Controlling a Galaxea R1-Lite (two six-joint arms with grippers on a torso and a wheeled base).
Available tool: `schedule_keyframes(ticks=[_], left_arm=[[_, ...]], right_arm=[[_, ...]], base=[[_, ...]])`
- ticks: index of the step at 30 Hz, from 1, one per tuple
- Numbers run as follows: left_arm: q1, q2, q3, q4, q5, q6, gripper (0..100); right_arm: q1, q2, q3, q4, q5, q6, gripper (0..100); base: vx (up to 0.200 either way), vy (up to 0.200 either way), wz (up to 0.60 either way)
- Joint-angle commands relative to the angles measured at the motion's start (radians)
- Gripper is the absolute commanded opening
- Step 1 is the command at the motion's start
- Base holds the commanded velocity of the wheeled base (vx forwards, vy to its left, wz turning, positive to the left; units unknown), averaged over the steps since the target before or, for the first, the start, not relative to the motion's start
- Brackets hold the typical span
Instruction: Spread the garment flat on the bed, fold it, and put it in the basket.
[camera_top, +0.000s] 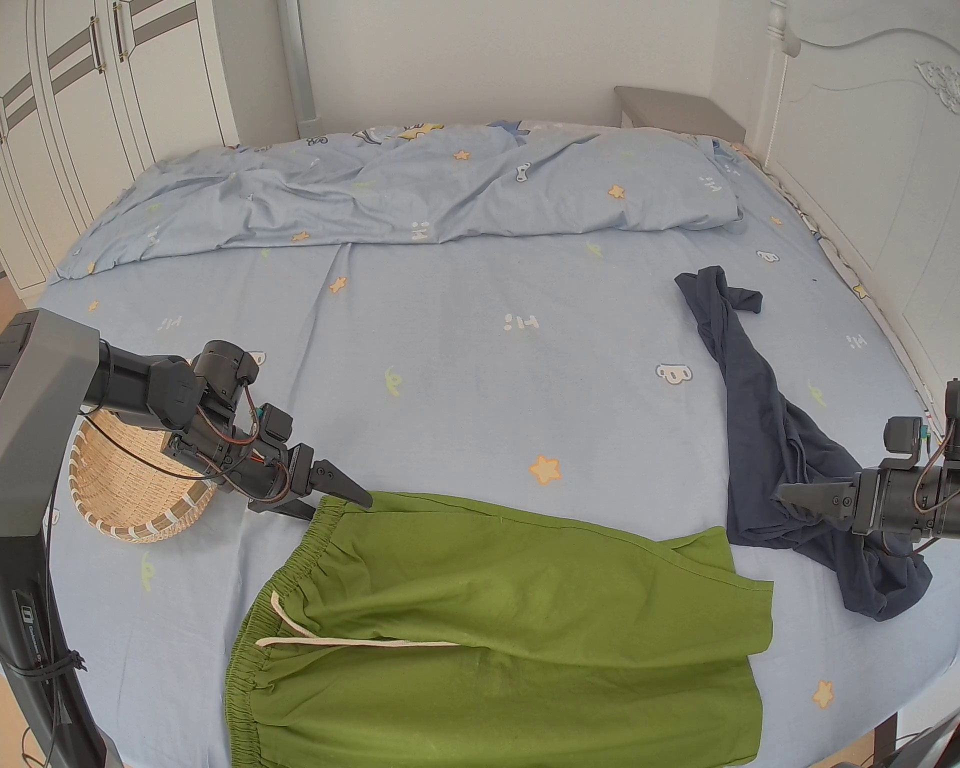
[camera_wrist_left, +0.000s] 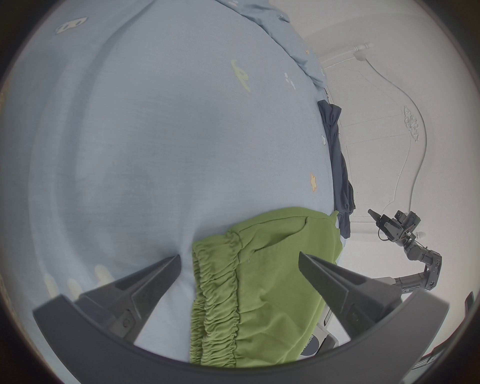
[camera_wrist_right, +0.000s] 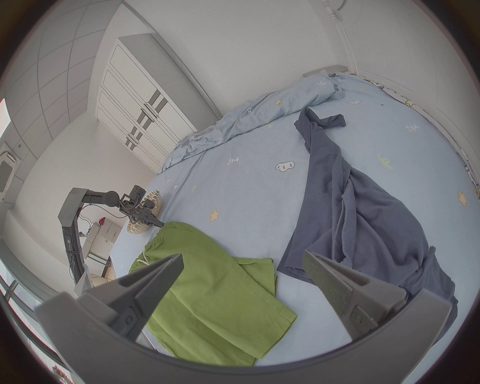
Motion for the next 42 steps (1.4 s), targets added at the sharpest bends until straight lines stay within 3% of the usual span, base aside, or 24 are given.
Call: schedule_keyframes(ticks=[1, 2, 3, 15, 22, 30, 42], left_arm=[[-0.006, 0.027, -0.006, -0.007, 0.001, 0.0, 100], [-0.006, 0.027, -0.006, -0.008, 0.001, 0.0, 100], [-0.006, 0.027, -0.006, -0.008, 0.001, 0.0, 0], [0.006, 0.022, -0.006, -0.008, -0.002, -0.002, 0], [0.016, -0.001, 0.009, -0.008, -0.004, -0.002, 0], [0.023, -0.028, 0.018, -0.008, -0.004, -0.002, 0], [0.039, -0.032, 0.017, -0.008, -0.002, 0.0, 0]], right_arm=[[0.0, -0.001, -0.001, -0.001, 0.0, 0.0, 100], [0.0, -0.001, -0.001, -0.001, 0.0, 0.0, 100], [-0.001, -0.001, -0.001, -0.001, 0.0, 0.0, 100], [-0.017, 0.005, 0.008, 0.0, 0.002, 0.0, 100], [-0.014, 0.013, 0.099, 0.005, 0.014, 0.007, 100], [-0.014, 0.183, 0.126, -0.004, 0.071, 0.007, 100], [0.002, 0.317, 0.125, -0.058, 0.073, 0.009, 100]], base=[[0.0, 0.0, 0.0], [0.0, 0.0, 0.0], [0.0, 0.0, 0.0], [0.0, 0.0, 0.0], [0.0, 0.0, 0.0], [0.0, 0.0, 0.0], [0.0, 0.0, 0.0]])
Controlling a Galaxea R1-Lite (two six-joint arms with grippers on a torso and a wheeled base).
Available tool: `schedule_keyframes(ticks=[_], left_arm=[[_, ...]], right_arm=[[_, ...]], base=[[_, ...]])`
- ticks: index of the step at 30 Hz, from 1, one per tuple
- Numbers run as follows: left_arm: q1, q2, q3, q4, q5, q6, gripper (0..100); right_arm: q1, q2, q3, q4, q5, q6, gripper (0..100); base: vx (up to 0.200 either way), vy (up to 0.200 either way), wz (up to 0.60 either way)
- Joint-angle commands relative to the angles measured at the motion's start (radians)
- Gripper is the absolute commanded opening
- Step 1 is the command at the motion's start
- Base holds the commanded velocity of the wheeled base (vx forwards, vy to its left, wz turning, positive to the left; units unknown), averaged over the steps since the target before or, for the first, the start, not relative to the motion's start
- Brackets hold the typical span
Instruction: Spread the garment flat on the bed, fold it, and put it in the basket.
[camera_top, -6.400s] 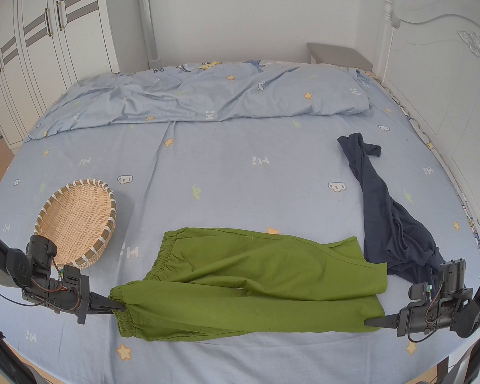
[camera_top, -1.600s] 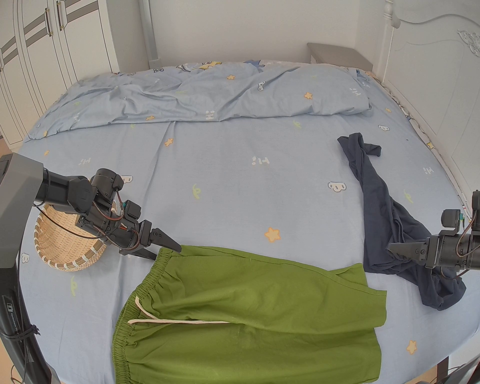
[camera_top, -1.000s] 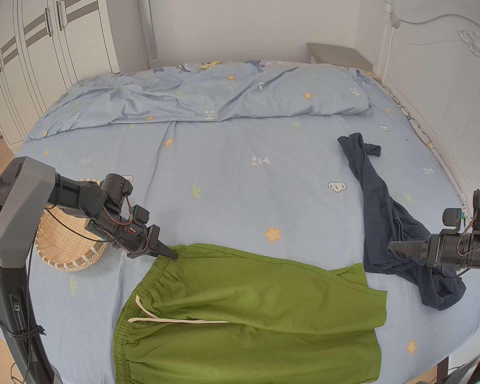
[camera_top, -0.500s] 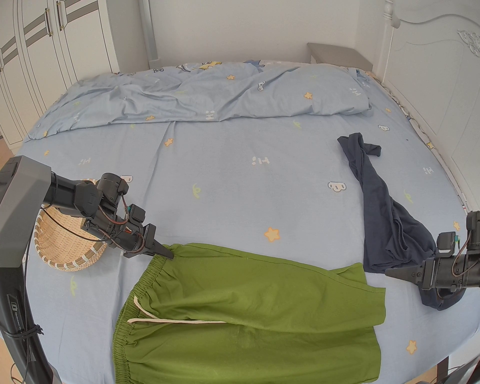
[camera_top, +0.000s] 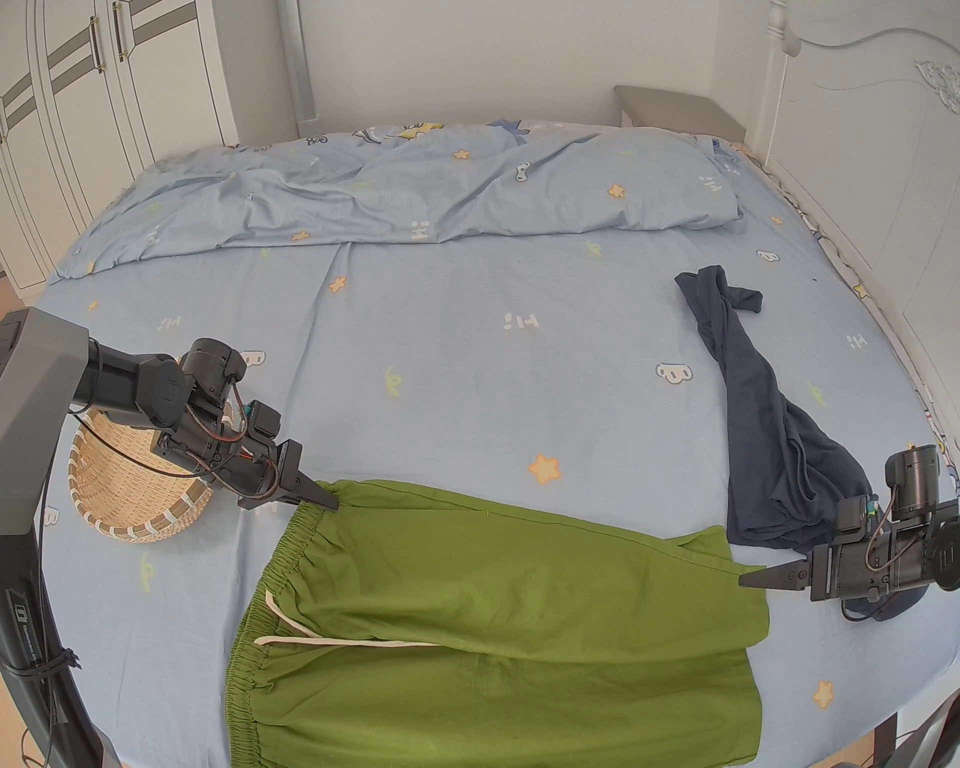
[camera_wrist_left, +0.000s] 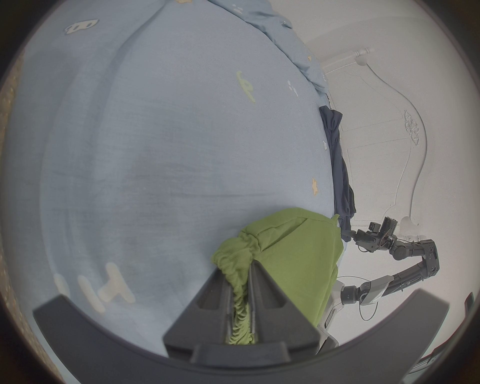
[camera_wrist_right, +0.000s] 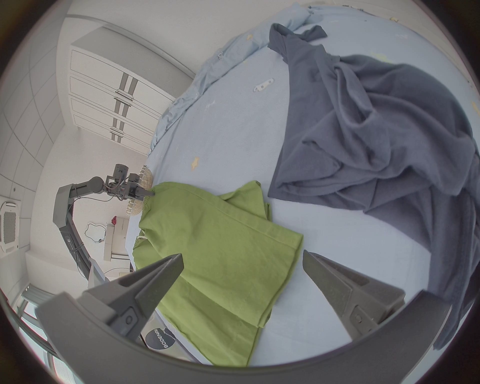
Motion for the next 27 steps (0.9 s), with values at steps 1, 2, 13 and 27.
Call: schedule_keyframes(ticks=[1, 2, 13, 27], left_arm=[[0.007, -0.008, -0.001, 0.0, 0.0, 0.001, 0], [0.007, -0.008, -0.001, 0.0, 0.0, 0.001, 0], [0.007, -0.01, 0.001, 0.001, 0.0, -0.001, 0], [0.007, -0.019, 0.01, 0.001, 0.0, -0.001, 0]], right_arm=[[0.006, 0.073, -0.002, -0.01, -0.001, 0.001, 100], [0.006, 0.074, -0.002, -0.01, -0.001, 0.001, 100], [0.012, 0.129, -0.007, -0.076, -0.002, 0.009, 100], [0.004, 0.16, -0.009, -0.16, -0.001, 0.052, 0]], base=[[0.0, 0.0, 0.0], [0.0, 0.0, 0.0], [0.0, 0.0, 0.0], [0.0, 0.0, 0.0]])
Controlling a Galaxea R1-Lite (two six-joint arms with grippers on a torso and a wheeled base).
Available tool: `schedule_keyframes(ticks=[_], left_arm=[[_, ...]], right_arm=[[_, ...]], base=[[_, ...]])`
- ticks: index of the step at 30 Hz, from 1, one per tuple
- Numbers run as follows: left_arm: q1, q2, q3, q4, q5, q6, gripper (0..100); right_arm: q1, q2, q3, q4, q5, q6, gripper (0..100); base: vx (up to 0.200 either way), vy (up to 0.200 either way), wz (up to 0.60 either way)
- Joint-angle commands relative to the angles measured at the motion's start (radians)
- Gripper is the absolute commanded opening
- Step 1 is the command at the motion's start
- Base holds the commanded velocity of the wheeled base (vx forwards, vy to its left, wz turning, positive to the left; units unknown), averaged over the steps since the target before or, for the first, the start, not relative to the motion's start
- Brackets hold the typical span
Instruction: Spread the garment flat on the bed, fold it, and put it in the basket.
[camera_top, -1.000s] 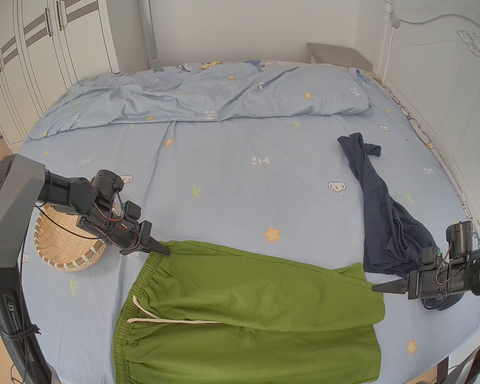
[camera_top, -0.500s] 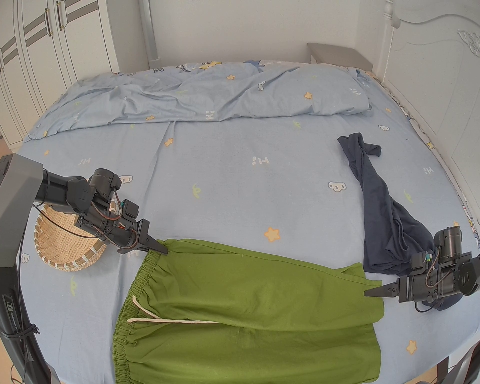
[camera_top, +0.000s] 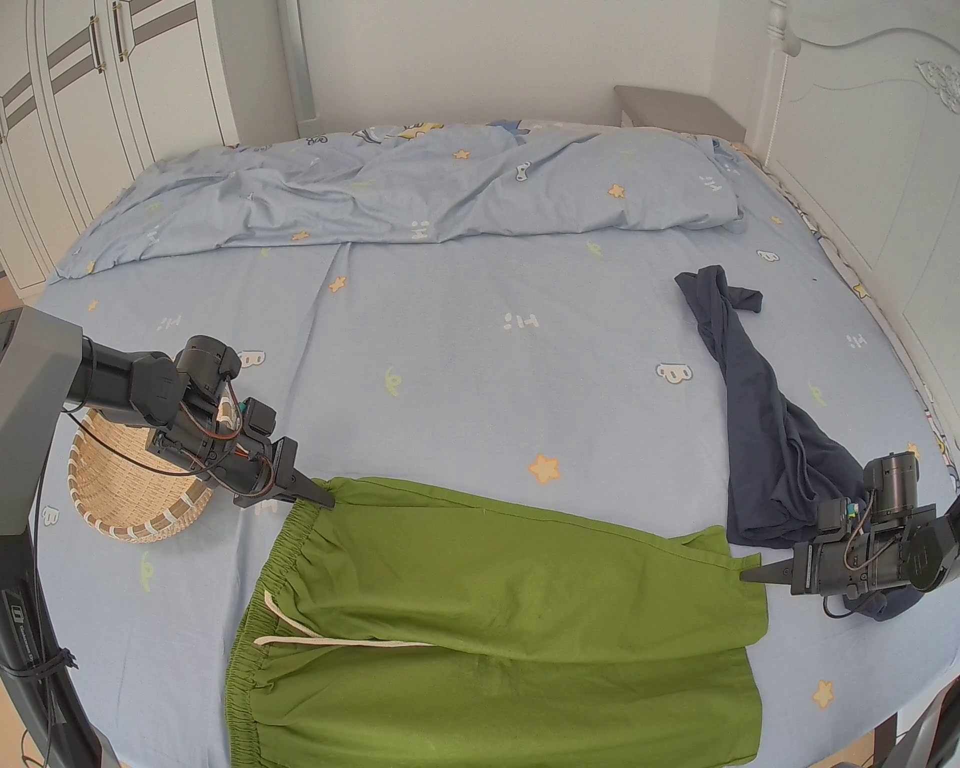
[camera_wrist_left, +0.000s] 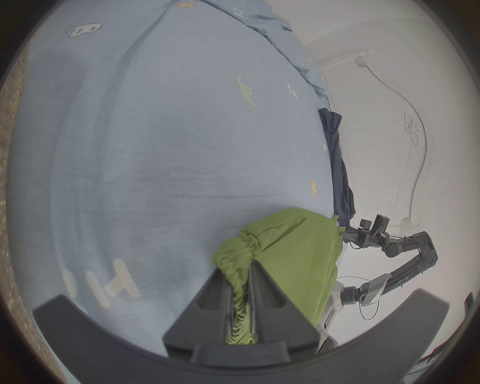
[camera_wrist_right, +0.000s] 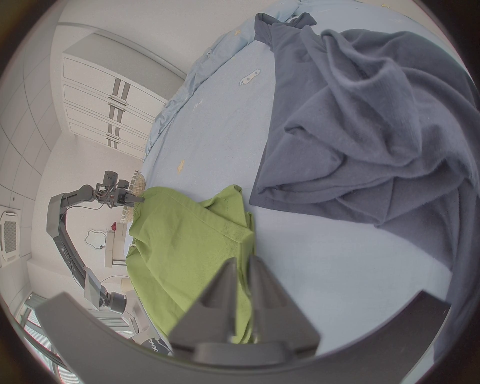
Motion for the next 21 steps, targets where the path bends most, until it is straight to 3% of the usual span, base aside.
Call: schedule_keyframes(ticks=[1, 11, 16, 21], left_arm=[[0.0, -0.003, 0.002, 0.0, 0.0, 0.0, 0], [0.016, -0.048, 0.035, -0.001, -0.002, 0.0, 0], [0.035, -0.117, 0.064, -0.001, -0.002, 0.0, 0], [0.055, -0.2, 0.1, -0.004, -0.002, 0.0, 0]], right_arm=[[-0.005, 0.005, -0.001, -0.001, 0.001, 0.0, 0], [0.0, -0.09, -0.008, 0.002, -0.002, 0.006, 0], [0.026, -0.207, -0.087, 0.036, -0.007, 0.088, 0], [0.089, -0.269, -0.315, 0.26, -0.011, 0.123, 0]], base=[[0.0, 0.0, 0.0], [0.0, 0.0, 0.0], [0.0, 0.0, 0.0], [0.0, 0.0, 0.0]])
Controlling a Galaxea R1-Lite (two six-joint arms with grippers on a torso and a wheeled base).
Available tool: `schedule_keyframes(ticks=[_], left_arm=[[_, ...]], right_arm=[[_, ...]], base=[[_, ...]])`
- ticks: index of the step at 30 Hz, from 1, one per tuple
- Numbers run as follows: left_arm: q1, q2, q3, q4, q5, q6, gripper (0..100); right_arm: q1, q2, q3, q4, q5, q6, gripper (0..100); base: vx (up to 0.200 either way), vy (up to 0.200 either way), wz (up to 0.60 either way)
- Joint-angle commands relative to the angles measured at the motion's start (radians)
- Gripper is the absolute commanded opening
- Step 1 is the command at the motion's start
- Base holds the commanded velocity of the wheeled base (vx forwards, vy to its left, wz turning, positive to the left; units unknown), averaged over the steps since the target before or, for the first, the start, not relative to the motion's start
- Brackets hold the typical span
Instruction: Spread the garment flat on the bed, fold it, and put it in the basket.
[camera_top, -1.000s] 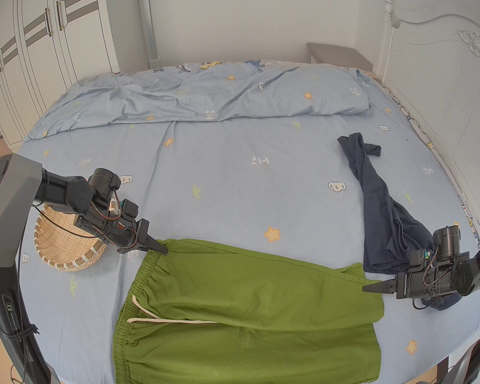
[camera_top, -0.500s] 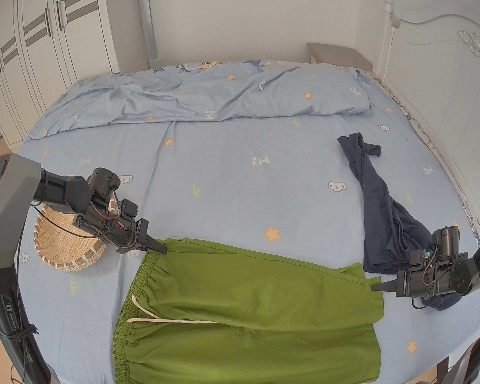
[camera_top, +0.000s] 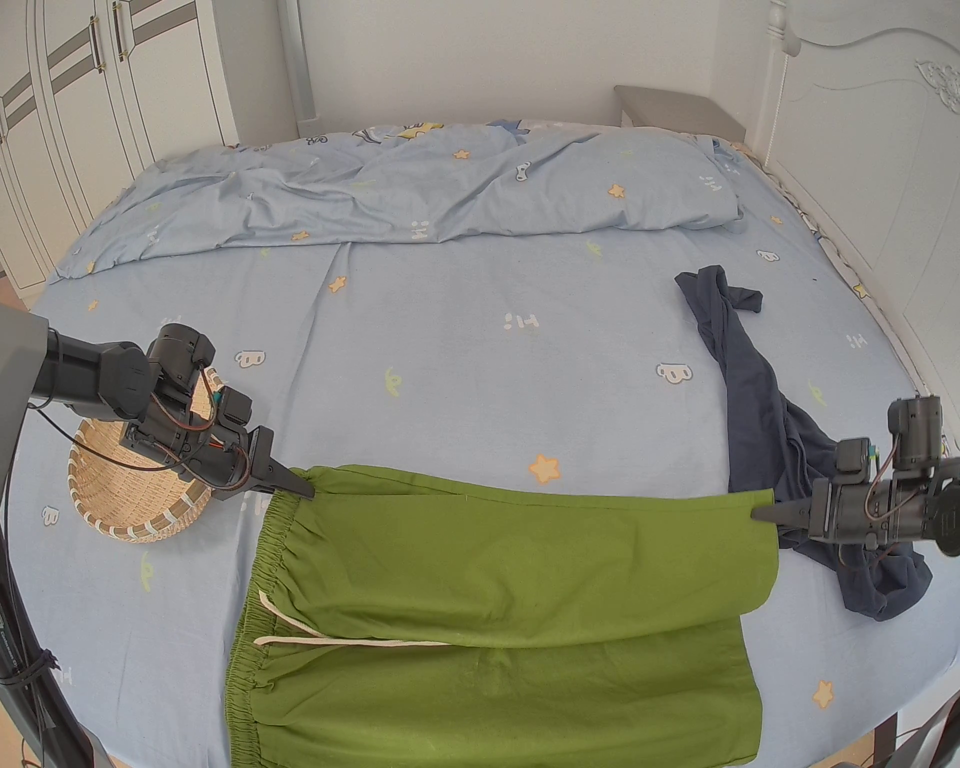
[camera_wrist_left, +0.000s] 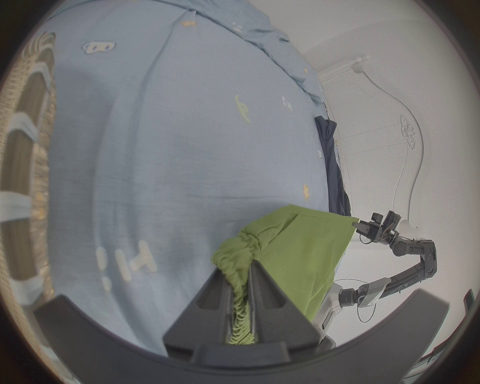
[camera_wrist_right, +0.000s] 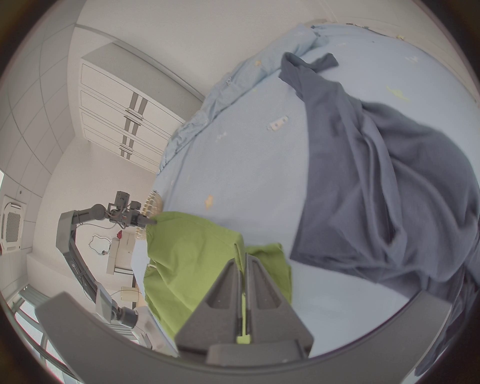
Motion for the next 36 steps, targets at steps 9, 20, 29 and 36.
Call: schedule_keyframes(ticks=[9, 20, 29, 36], left_arm=[[0.027, -0.131, 0.097, -0.084, 0.001, 0.0, 0], [0.03, -0.139, 0.098, -0.086, 0.001, 0.0, 0], [0.066, -0.165, 0.098, -0.092, -0.001, 0.0, 0], [0.087, -0.165, 0.126, -0.156, -0.001, -0.002, 0]], right_arm=[[0.193, -0.311, -0.301, 0.366, -0.052, 0.034, 0], [0.365, -0.512, -0.287, 0.522, -0.167, 0.035, 0], [0.322, -0.489, -0.268, 0.496, -0.164, 0.034, 0], [0.248, -0.291, -0.293, 0.301, -0.155, 0.035, 0]], base=[[0.0, 0.0, 0.0], [0.0, 0.0, 0.0], [0.0, 0.0, 0.0], [0.0, 0.0, 0.0]])
